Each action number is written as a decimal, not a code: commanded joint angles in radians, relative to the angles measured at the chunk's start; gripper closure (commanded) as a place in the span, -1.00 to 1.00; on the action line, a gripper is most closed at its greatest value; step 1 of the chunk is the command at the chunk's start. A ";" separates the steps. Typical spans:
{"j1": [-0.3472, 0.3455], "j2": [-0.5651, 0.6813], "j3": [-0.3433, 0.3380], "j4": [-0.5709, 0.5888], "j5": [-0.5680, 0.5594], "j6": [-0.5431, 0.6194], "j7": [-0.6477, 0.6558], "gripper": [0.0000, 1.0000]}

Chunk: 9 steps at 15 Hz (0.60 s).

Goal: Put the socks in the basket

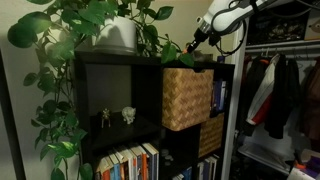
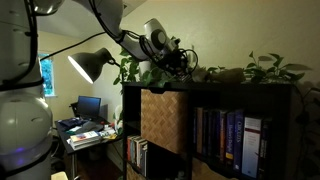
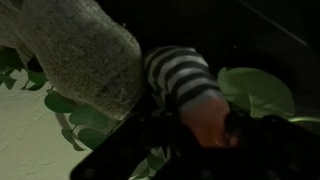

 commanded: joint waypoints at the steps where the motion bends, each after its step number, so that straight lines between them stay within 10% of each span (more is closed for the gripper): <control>1: 0.005 -0.058 0.004 -0.022 0.005 -0.043 0.027 0.78; 9: 0.014 -0.177 0.021 -0.044 0.018 -0.113 0.029 0.83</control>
